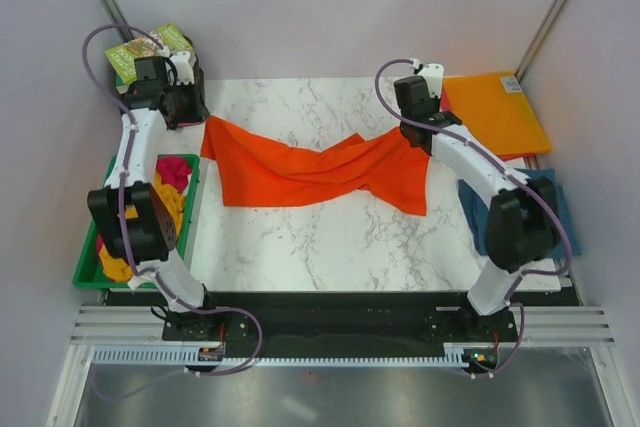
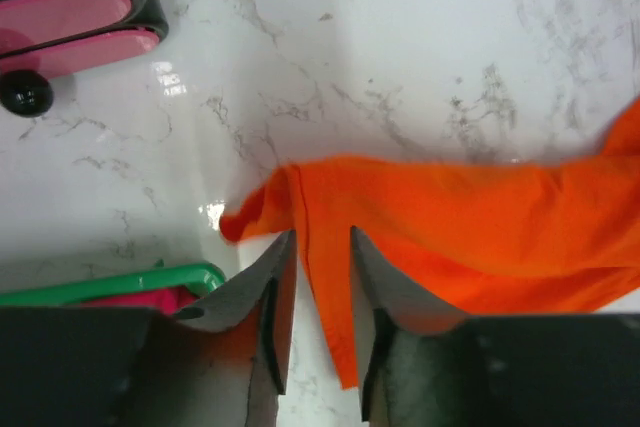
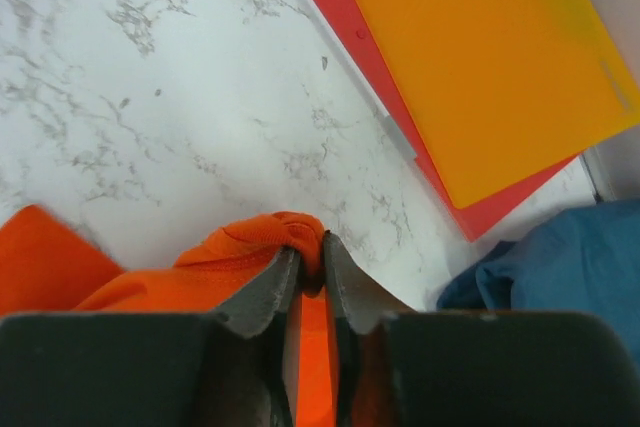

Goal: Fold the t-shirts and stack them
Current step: Flatten the tshirt out

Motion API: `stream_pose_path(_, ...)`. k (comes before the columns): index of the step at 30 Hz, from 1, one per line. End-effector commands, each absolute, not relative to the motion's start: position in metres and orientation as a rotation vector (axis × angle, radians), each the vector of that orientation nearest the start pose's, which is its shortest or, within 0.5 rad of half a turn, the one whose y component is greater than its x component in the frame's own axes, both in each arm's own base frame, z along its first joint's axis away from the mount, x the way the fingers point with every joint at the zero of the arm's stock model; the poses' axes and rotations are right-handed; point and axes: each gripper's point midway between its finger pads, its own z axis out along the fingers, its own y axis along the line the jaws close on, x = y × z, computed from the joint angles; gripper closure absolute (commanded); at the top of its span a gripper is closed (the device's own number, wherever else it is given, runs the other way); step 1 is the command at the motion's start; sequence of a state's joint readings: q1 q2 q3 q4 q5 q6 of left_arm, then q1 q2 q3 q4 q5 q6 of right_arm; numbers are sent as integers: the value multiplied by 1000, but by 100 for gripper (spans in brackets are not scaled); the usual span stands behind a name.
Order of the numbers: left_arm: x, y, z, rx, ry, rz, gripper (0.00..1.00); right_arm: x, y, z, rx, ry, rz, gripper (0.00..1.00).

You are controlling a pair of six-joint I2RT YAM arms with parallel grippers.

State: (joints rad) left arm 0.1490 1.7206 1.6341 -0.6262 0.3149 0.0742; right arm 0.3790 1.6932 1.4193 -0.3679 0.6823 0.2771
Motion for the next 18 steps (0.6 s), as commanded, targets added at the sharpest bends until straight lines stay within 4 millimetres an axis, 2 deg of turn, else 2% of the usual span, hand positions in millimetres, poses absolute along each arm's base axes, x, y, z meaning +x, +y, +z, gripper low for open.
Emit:
stream_pose_path(1, 498, 22, 201, 50, 2284, -195, 37, 502, 75, 220, 307, 1988, -403, 65)
stream_pose_path(2, 504, 24, 208, 34, 2265, -188, 24, 508, 76, 214, 291, 2002, -422, 54)
stream_pose_path(3, 507, 27, 210, 25, 2258, -172, 13, 511, 79, 217, 280, 2001, -408, 38)
stream_pose_path(4, 509, 28, 216, 21, 2238, -163, 1, 513, 80, 222, 282, 1992, -400, 34)
stream_pose_path(6, 509, 30, 225, 17, 2220, -145, 1, 509, 83, 232, 283, 1984, -356, 25)
stream_pose_path(7, 505, 29, 238, 24, 2196, -143, 0, 502, 84, 225, 271, 2004, -352, 23)
stream_pose_path(8, 499, 27, 236, 36, 2202, -144, 0, 494, 85, 235, 271, 1992, -326, 22)
stream_pose_path(9, 493, 27, 240, 43, 2195, -144, 1, 486, 85, 234, 285, 1996, -312, 21)
stream_pose_path(10, 483, 26, 254, 54, 2167, -135, 1, 470, 86, 212, 268, 2055, -315, 21)
stream_pose_path(11, 471, 25, 245, 65, 2191, -132, 1, 456, 85, 218, 285, 2052, -288, 24)
stream_pose_path(12, 462, 24, 245, 71, 2192, -132, 1, 446, 87, 208, 326, 2067, -254, 26)
stream_pose_path(13, 445, 21, 245, 78, 2193, -133, 1, 425, 87, 176, 320, 2139, -242, 29)
stream_pose_path(14, 437, 19, 245, 86, 2194, -131, 1, 413, 86, 174, 348, 2145, -202, 34)
stream_pose_path(15, 429, 17, 242, 92, 2201, -142, 1, 402, 85, 162, 376, 2170, -182, 38)
stream_pose_path(16, 417, 15, 233, 91, 2228, -156, 1, 383, 82, 134, 427, 2224, -178, 42)
stream_pose_path(17, 407, 10, 238, 94, 2220, -183, 2, 373, 80, 129, 466, 2223, -160, 48)
stream_pose_path(18, 398, 7, 234, 97, 2238, -204, 2, 366, 78, 120, 489, 2235, -156, 53)
